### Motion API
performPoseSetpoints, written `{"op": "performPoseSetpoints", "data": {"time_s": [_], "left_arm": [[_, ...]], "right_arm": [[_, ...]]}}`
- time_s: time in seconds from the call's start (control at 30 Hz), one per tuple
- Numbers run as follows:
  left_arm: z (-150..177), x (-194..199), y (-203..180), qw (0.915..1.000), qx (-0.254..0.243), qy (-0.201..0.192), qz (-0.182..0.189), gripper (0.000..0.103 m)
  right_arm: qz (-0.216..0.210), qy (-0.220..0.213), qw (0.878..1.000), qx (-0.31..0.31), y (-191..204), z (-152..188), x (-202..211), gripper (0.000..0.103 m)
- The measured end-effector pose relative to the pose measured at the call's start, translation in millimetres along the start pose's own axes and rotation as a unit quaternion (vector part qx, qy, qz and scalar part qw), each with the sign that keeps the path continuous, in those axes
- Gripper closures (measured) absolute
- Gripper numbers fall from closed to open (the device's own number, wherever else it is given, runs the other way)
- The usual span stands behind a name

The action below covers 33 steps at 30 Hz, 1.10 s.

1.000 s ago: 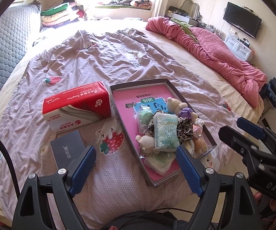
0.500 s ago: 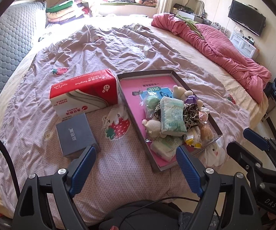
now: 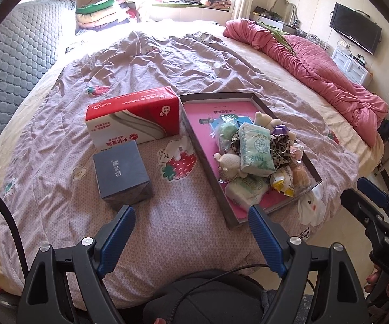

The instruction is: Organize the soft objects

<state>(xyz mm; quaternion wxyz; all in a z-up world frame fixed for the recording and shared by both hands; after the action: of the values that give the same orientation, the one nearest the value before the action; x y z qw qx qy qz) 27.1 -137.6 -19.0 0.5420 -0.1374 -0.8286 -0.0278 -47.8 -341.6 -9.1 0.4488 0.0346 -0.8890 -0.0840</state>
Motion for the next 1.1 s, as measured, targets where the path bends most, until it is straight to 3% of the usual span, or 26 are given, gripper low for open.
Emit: {"op": "performPoseSetpoints", "data": {"time_s": [0.6,1.1], "left_arm": [[31,-12,-1,0.9997,0.002,0.023,-0.010,0.018],[32,-13,-8,0.9997,-0.006,0.023,-0.010,0.018]], "right_arm": [[-0.012,0.010,1.000,-0.014,9,23,-1,0.025],[-0.016,0.014,1.000,-0.009,13,26,-3,0.025]]}}
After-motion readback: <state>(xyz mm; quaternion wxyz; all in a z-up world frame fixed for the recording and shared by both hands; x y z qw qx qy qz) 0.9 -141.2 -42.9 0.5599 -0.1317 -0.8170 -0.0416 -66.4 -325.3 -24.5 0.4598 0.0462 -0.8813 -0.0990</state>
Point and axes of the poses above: each gripper's, at about its wrist camera, not at the fingertips, and x roughly against the way its jaws point, y to its left, z to its underside, the point moved 4 cm from there along -x, roughly the way its jaws point, and after that the axes turned 9 degrees about y, right-handed, at the moved point
